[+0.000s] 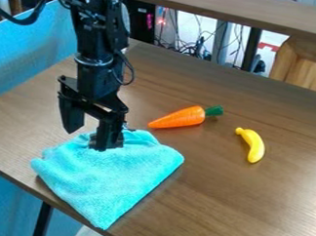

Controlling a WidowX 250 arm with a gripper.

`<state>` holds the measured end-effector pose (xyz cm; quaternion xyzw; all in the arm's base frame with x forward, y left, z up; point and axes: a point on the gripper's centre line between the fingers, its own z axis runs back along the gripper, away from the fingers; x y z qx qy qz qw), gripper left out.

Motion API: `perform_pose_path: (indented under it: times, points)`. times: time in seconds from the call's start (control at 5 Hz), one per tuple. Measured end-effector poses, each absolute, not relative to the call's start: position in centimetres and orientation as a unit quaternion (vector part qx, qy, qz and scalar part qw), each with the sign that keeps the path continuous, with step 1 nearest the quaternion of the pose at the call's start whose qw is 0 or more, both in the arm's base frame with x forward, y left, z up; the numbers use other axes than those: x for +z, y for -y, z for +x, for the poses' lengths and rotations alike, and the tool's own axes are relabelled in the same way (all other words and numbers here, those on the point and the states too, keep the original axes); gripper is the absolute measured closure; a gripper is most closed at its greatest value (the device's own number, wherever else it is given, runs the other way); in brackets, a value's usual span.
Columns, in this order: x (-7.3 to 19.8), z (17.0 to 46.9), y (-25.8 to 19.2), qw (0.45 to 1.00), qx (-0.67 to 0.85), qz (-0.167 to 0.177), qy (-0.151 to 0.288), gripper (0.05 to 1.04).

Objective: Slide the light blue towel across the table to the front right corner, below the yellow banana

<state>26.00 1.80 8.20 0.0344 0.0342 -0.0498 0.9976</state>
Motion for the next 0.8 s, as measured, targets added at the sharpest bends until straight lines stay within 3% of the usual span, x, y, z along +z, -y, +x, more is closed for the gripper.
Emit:
perform_pose_path:
  times: [0.4, 0.6, 0.8]
  points:
    - [6.1, 24.9, -1.9, 0.994, -0.092, 0.037, -0.044, 0.083]
    - [4.9, 24.8, -1.8, 0.994, -0.097, 0.035, -0.023, 0.083]
    - [4.3, 25.0, -2.4, 0.996, -0.039, 0.082, 0.005, 0.083]
